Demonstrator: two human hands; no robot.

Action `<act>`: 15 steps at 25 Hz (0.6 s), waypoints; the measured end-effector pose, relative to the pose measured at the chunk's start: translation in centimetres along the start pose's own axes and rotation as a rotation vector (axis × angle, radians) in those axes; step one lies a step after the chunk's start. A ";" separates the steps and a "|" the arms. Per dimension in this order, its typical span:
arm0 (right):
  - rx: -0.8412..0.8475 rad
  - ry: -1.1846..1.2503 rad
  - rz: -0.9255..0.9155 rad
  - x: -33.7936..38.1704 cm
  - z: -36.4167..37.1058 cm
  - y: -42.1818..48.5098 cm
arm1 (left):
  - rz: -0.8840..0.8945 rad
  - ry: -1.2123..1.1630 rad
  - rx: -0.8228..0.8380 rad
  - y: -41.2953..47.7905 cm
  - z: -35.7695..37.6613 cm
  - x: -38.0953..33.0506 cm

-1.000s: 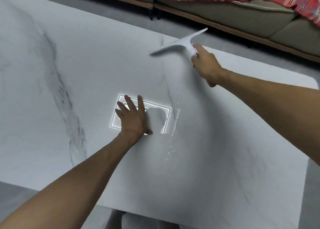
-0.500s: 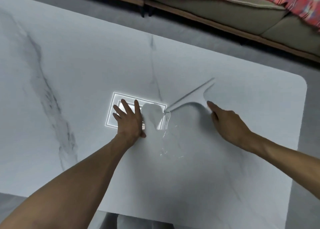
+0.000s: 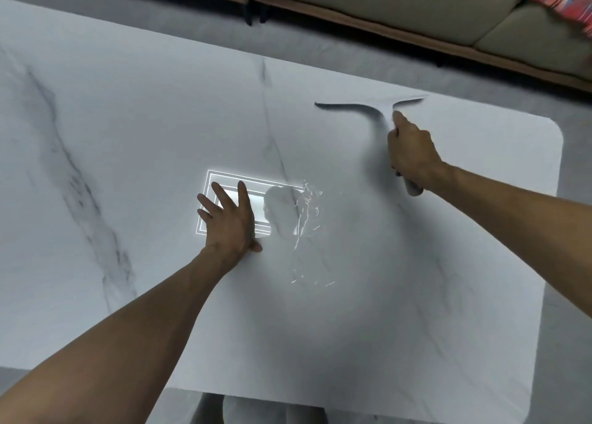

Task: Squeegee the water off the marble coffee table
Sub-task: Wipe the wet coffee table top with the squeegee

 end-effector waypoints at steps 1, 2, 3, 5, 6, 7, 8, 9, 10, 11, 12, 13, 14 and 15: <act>0.012 -0.026 -0.014 -0.9 0.8 -1.8 | 0.004 0.003 0.000 0.0 0.0 0.0; 0.028 -0.037 -0.020 -1.9 1.7 -4.0 | 0.005 0.005 -0.001 0.0 0.0 0.0; 0.040 -0.050 -0.028 -3.1 2.5 -6.0 | 0.003 0.002 -0.004 0.0 -0.1 0.0; 0.094 -0.083 -0.042 -5.3 4.0 -10.1 | -0.002 -0.002 -0.011 -0.1 0.0 0.0; 0.144 -0.081 -0.039 -6.2 4.6 -11.9 | -0.004 0.003 -0.015 -0.2 0.0 0.0; 0.190 -0.059 -0.028 -7.0 5.0 -13.2 | -0.007 0.009 -0.019 -0.3 -0.1 -0.1; 0.221 -0.015 -0.016 -7.4 5.0 -14.0 | -0.009 0.012 -0.022 -0.4 -0.1 -0.1; 0.219 0.048 -0.009 -7.6 4.5 -14.1 | -0.012 0.011 -0.022 -0.5 -0.2 -0.1; 0.178 0.109 -0.003 -7.3 3.7 -13.3 | -0.011 0.011 -0.022 -0.6 -0.2 0.0; 0.112 0.161 0.002 -6.8 2.7 -11.7 | 0.002 0.016 -0.028 -0.8 -0.2 0.0; 0.047 0.200 0.009 -5.9 1.6 -9.7 | 0.024 0.019 -0.041 -1.2 0.0 0.0; -0.003 0.241 0.038 -4.8 0.7 -7.4 | 0.046 0.008 -0.047 -1.8 0.5 -0.1; -0.025 0.293 0.085 -3.5 0.2 -4.9 | 0.053 -0.014 -0.040 -2.7 1.2 -0.1; -0.019 0.358 0.148 -2.2 0.1 -3.0 | 0.050 -0.031 -0.022 -3.6 2.1 0.0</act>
Point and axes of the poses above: each hand's wrist, its own y-axis towards the middle knuckle, its own z-axis out of the palm, x = y × z, the point moved 6 cm from there along y, towards the middle knuckle, and after that the axes turned 12 degrees about -y, right-handed, at the moved point
